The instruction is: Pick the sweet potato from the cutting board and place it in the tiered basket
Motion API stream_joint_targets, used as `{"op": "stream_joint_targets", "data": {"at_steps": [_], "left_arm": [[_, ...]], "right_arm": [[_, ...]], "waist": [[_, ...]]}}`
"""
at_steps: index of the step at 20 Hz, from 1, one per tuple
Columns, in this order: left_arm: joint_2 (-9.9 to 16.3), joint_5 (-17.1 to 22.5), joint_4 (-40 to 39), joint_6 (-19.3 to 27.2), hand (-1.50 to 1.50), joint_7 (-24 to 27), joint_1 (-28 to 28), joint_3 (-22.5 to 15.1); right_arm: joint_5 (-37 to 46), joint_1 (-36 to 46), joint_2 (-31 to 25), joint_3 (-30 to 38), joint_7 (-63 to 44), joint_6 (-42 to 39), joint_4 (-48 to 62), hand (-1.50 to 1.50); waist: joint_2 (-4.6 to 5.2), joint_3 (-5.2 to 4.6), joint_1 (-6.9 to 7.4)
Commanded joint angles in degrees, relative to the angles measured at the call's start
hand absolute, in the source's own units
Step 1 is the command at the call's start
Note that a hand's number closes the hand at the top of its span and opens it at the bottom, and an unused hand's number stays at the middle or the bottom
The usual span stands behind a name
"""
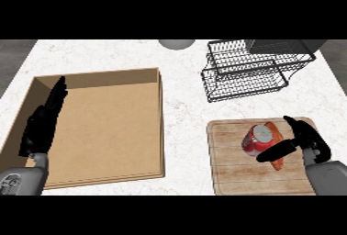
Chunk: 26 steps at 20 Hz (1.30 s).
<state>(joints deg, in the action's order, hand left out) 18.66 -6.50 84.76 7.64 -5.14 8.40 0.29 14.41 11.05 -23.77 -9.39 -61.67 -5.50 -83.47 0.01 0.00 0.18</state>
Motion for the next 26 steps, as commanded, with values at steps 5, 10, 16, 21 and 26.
{"op": "stream_joint_targets", "data": {"at_steps": [5, 10, 16, 21, 26], "left_arm": [[-0.44, -0.74, -3.75, -2.20, 0.00, 2.14, 1.73, 2.51], [-1.88, -1.63, -2.48, -0.91, 0.00, 2.75, 0.19, 1.28], [-3.25, -2.63, -3.10, -0.73, 0.00, 2.14, 0.60, 1.87], [-3.33, -2.95, 0.46, -1.80, 0.00, 2.27, -2.21, 2.07], [-3.31, -2.59, -1.17, -2.92, 0.00, 1.27, 1.70, 0.94]], "right_arm": [[0.98, -0.33, 3.68, 1.47, -1.82, -2.53, 4.01, -1.50], [1.59, -0.59, 1.42, -4.41, 5.27, -9.39, 4.32, 1.50], [0.91, 2.72, 2.55, 2.62, 5.56, -7.02, 5.97, 1.50], [3.91, -0.17, 6.83, 3.11, 2.51, -1.52, -0.28, 1.50], [14.46, 9.33, 15.33, -17.21, 7.85, -2.92, -6.73, 1.50]], "waist": [[0.00, -0.01, -0.34], [-0.01, -0.02, -0.28], [-0.02, 0.00, -0.19], [-0.08, 0.00, -0.17], [-0.22, -0.13, 2.66]]}}
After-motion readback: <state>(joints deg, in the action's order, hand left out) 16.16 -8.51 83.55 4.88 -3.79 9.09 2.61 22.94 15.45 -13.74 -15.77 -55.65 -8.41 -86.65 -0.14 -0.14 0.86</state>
